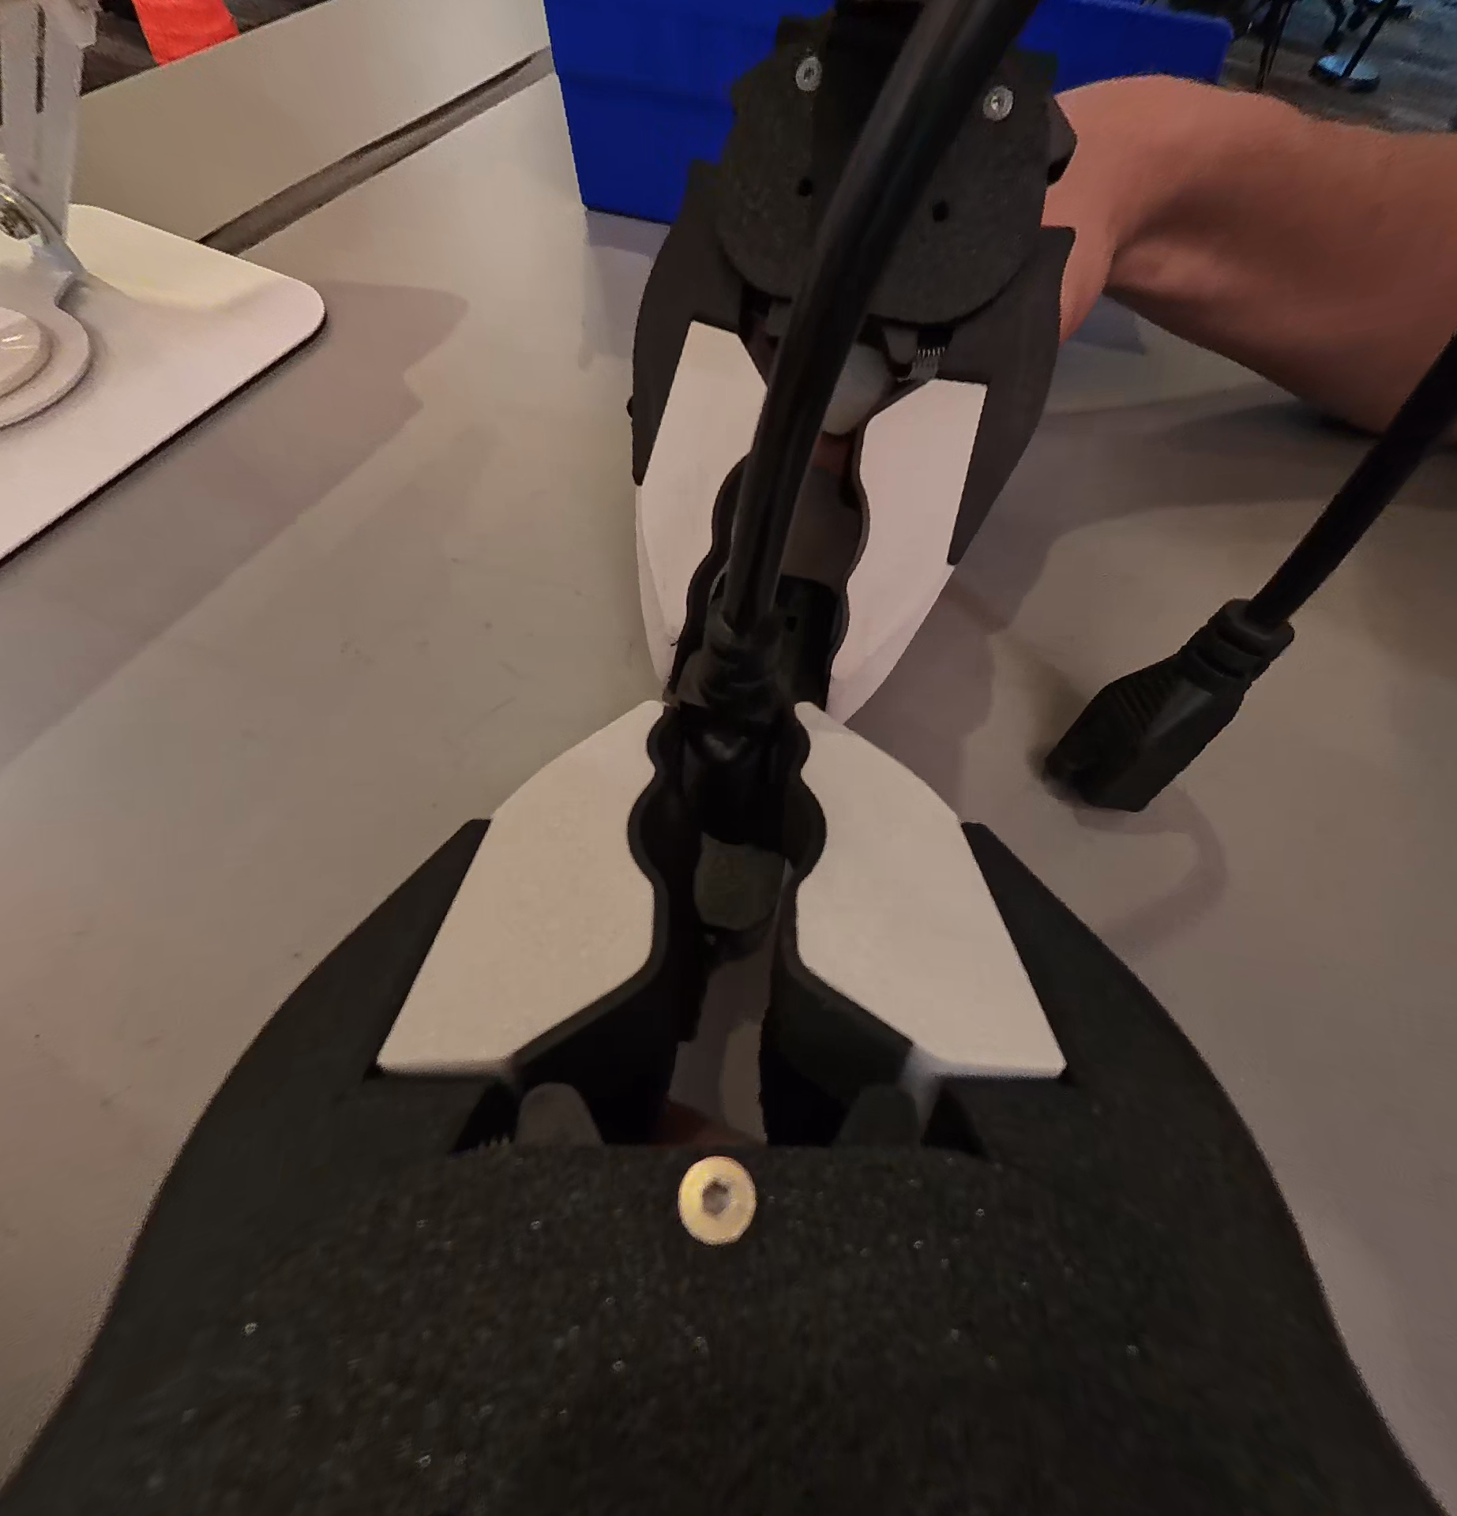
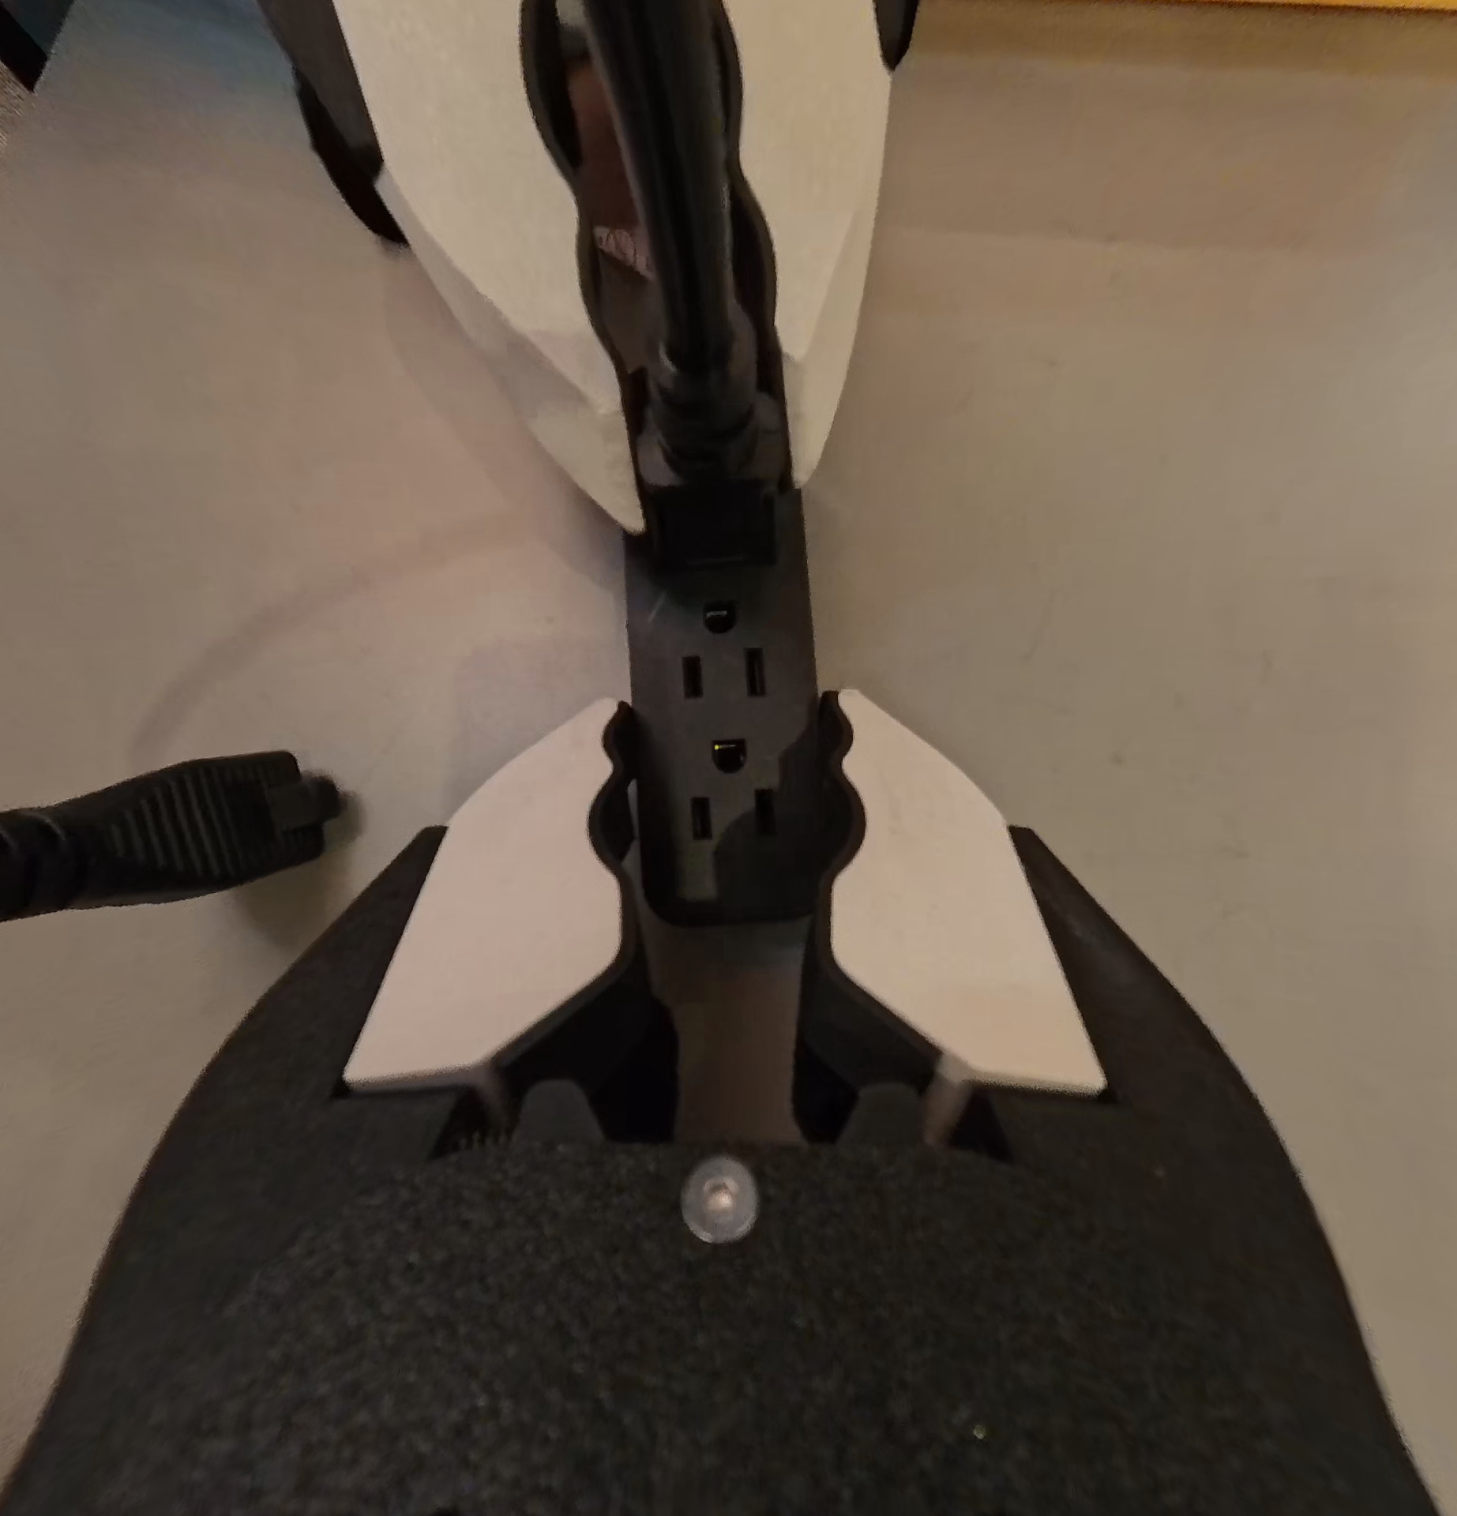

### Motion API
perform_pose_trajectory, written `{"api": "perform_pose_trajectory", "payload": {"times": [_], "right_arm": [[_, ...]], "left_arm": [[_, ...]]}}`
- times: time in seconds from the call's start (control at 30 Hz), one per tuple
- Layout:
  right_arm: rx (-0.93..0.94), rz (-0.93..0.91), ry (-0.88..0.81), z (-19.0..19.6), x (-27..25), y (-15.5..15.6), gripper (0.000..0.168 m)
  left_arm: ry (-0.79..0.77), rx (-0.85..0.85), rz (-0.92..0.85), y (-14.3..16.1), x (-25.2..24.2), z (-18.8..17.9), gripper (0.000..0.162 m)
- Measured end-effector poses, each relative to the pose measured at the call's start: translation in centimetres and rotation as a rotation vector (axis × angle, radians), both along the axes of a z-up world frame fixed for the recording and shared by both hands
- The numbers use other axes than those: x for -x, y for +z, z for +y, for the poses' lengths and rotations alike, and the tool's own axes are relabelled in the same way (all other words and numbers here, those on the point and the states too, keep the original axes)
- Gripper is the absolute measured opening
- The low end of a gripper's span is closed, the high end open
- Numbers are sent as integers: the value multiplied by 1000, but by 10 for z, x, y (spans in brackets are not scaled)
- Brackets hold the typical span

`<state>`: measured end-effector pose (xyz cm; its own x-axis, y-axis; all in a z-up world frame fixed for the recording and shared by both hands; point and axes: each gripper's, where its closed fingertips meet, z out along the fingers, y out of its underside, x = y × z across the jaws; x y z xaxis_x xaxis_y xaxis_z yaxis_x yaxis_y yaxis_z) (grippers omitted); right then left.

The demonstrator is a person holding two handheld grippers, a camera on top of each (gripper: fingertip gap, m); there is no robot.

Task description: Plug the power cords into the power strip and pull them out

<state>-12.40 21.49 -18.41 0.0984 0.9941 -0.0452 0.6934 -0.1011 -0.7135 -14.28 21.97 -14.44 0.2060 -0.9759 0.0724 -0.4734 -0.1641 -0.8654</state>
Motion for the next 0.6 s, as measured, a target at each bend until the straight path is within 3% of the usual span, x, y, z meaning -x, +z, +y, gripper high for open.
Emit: {"api": "perform_pose_trajectory", "payload": {"times": [0.1, 0.2, 0.27, 0.37, 0.5, 0.53, 0.57, 0.6], "right_arm": [[6, 38, 0, 0, 1, 1, 44], [-13, -76, 37, -4, -6, 0, 43], [51, 9, 26, -9, 2, 15, 54], [57, 91, 26, -9, 8, 30, 22], [-44, 33, 0, -1, 15, 16, 20], [-76, 21, 8, -1, 16, 15, 15], [-94, -6, 30, -6, 16, 13, 0], [-115, -15, 18, -5, 15, 12, 1]], "left_arm": [[-1, 5, 3, -1, 0, 0, 23], [-25, -56, 40, -5, -4, -4, 23], [-16, -64, 50, -6, -4, -3, 23], [-14, -77, 65, -7, -4, -3, 23], [-14, -87, 85, -9, -5, -3, 23], [-10, -95, 95, -10, -5, -2, 23], [-7, -101, 106, -11, -5, -2, 23], [-4, -101, 107, -11, -5, -2, 22]]}}
